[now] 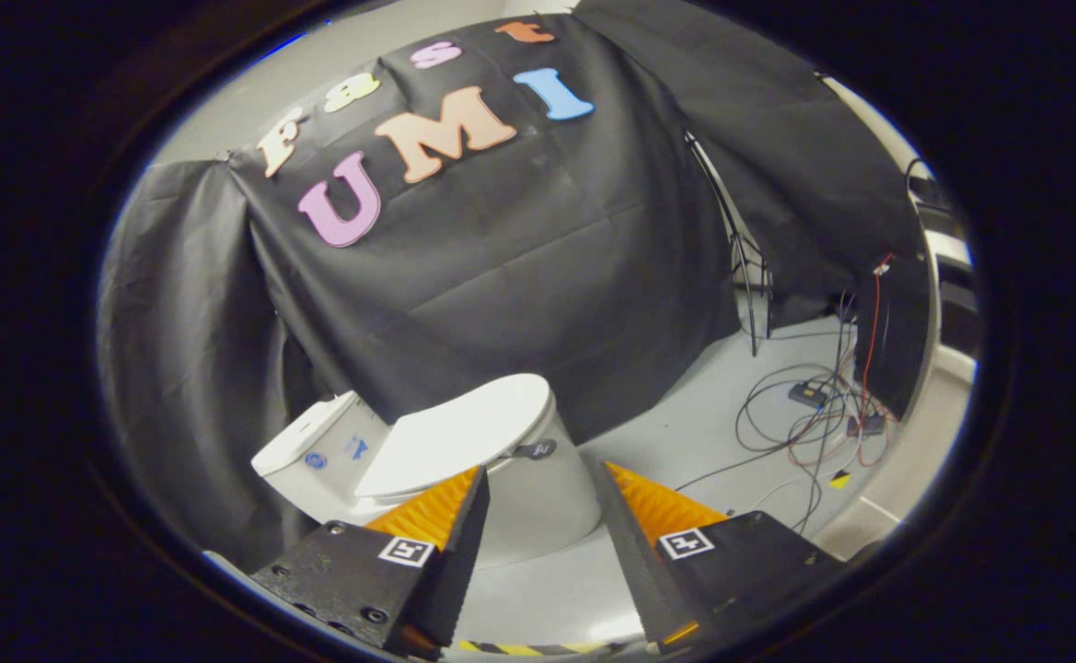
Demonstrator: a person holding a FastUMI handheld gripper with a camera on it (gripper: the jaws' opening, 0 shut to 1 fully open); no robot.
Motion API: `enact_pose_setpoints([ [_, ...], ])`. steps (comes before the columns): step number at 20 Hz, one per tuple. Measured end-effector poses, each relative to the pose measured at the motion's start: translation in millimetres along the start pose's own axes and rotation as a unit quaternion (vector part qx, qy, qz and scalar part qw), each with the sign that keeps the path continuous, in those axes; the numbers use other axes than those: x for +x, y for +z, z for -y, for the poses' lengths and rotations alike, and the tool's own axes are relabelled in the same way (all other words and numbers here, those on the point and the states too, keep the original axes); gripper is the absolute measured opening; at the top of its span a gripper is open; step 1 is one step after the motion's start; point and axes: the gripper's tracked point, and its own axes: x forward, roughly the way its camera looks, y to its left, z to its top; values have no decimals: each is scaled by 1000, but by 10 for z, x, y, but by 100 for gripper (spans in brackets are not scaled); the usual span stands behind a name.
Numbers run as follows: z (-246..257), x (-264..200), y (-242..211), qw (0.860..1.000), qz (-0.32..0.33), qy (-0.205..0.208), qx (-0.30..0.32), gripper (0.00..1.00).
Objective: Open the toilet lid.
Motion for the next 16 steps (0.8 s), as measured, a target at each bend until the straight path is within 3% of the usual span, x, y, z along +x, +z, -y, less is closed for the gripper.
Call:
enact_pose_setpoints([
  [9, -139, 869, 31, 988, 6, 34, 150, 74],
  [16, -151, 1624, -178, 965, -23, 38, 258, 74],
])
